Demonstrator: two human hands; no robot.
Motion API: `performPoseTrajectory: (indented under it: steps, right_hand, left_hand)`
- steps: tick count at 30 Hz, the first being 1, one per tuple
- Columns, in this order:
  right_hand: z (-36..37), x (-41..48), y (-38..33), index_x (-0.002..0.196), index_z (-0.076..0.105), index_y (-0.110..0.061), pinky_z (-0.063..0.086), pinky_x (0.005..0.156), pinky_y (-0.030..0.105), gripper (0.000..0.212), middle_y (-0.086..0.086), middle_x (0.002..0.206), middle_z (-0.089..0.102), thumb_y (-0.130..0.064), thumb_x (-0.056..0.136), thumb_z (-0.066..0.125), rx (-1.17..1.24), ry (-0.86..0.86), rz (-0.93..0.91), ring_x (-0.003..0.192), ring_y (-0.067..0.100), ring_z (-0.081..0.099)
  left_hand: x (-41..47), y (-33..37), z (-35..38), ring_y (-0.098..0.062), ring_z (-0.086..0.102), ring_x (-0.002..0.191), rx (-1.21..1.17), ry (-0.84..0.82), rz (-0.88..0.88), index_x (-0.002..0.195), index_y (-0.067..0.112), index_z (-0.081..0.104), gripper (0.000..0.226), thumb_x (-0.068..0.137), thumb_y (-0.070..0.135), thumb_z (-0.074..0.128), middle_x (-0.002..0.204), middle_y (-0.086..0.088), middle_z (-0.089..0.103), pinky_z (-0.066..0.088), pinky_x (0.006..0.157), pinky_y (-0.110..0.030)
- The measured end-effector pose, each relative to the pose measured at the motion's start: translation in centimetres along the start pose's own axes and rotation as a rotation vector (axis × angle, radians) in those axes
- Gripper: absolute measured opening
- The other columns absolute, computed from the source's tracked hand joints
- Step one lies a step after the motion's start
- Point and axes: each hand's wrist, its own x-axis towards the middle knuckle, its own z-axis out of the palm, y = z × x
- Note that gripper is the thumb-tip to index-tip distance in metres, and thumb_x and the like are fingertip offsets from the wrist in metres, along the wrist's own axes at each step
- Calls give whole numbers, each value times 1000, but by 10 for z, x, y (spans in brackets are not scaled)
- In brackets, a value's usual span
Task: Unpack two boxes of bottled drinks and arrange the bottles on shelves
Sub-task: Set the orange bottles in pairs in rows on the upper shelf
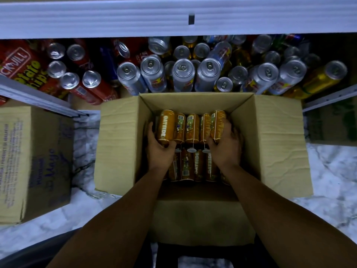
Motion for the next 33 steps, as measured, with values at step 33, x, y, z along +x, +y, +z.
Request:
performPoseTrajectory:
  steps: [33]
  right_hand:
    - [-143,-29,-93,146,46,-22,55,94,39,64,-5,115,74,-1,91,71,1034,-193,-6,113,15,68]
  left_hand:
    - [-59,141,-73,-16,68,109,-251,-113,362,118,32,55,51,87,-4,75,119,-8,71,56,82,-27]
